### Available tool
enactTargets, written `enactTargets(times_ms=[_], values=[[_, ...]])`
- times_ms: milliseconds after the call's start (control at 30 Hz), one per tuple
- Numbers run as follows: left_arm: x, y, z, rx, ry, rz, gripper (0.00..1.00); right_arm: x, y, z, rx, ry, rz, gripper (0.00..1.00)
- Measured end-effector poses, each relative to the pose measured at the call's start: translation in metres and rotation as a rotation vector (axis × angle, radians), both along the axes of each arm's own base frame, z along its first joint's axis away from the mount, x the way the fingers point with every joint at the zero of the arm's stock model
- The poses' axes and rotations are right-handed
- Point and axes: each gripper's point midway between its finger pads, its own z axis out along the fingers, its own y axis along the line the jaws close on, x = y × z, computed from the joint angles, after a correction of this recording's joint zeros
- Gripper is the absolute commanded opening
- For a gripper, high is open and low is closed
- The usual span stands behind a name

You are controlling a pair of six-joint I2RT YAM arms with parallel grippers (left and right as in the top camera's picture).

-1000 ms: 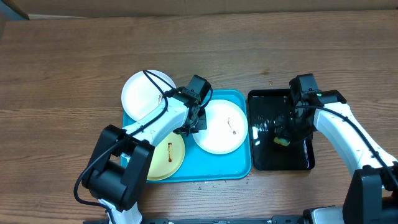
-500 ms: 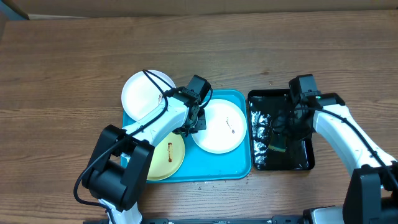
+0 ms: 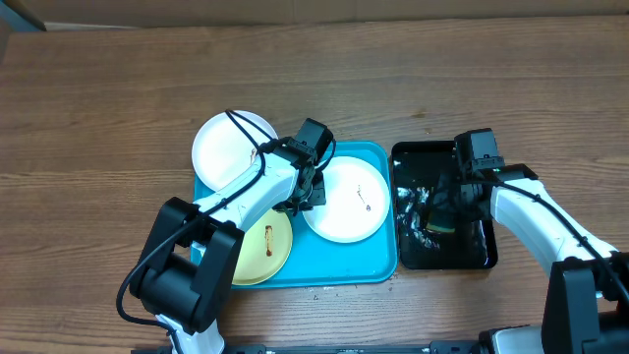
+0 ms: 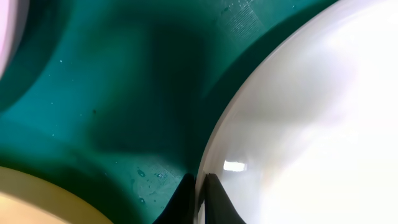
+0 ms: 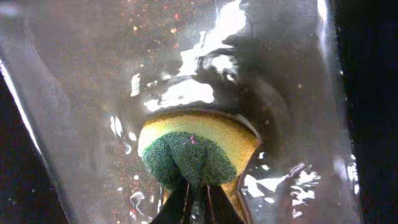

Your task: Clean dirty plates on tray and stack at the side

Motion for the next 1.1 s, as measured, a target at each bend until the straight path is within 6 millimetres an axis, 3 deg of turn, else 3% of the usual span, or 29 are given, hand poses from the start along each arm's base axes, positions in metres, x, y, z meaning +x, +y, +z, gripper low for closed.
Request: enactTargets(times_ms=[33,100,167,267,733,767,800,867,900,933,967,1033,1067,1100], values=[[0.0,0.0,0.0,0.0,0.0,0.0,0.04,0.0,0.0,0.0,0.0,0.002,-0.004,0.57],[0.0,0.0,0.0,0.0,0.0,0.0,0.04,-0.001,-0.001,0.0,-0.005,0.003,0.002,0.72],[0.0,0.0,0.0,0.001,0.0,0.0,0.04,-0.001,-0.001,0.0,-0.008,0.001,0.005,0.77],[0.0,0.0,0.0,0.001,0.0,0.0,0.04,0.003,-0.003,0.0,-0.018,-0.014,0.0,0.78],[0.0,0.0,0.0,0.001,0.001,0.0,0.04,0.021,-0.006,0.003,-0.036,-0.098,-0.01,0.67],[0.0,0.0,0.0,0.001,0.001,0.0,0.04,0.02,-0.006,0.001,-0.037,-0.097,-0.011,0.66],[0.0,0.0,0.0,0.001,0.001,0.0,0.04,0.018,-0.006,-0.001,-0.038,-0.094,-0.011,0.58],[0.0,0.0,0.0,0.001,0.001,0.0,0.04,0.013,-0.007,-0.006,-0.04,-0.082,-0.008,0.25],[0.0,0.0,0.0,0.001,0.001,0.0,0.04,0.012,-0.007,-0.007,-0.04,-0.078,-0.009,0.16],[0.0,0.0,0.0,0.001,0.001,0.0,0.04,0.012,-0.007,-0.007,-0.041,-0.078,-0.01,0.13],[0.0,0.0,0.0,0.001,0.001,0.0,0.04,0.012,-0.007,-0.007,-0.038,-0.08,-0.013,0.15],[0.0,0.0,0.0,0.001,0.001,0.0,0.04,0.014,-0.007,-0.006,-0.04,-0.086,-0.008,0.53],[0.0,0.0,0.0,0.002,0.001,0.0,0.04,0.013,-0.007,-0.006,-0.041,-0.086,-0.005,0.63],[0.0,0.0,0.0,0.002,0.001,0.0,0.04,0.013,-0.007,-0.006,-0.044,-0.085,0.004,0.66]])
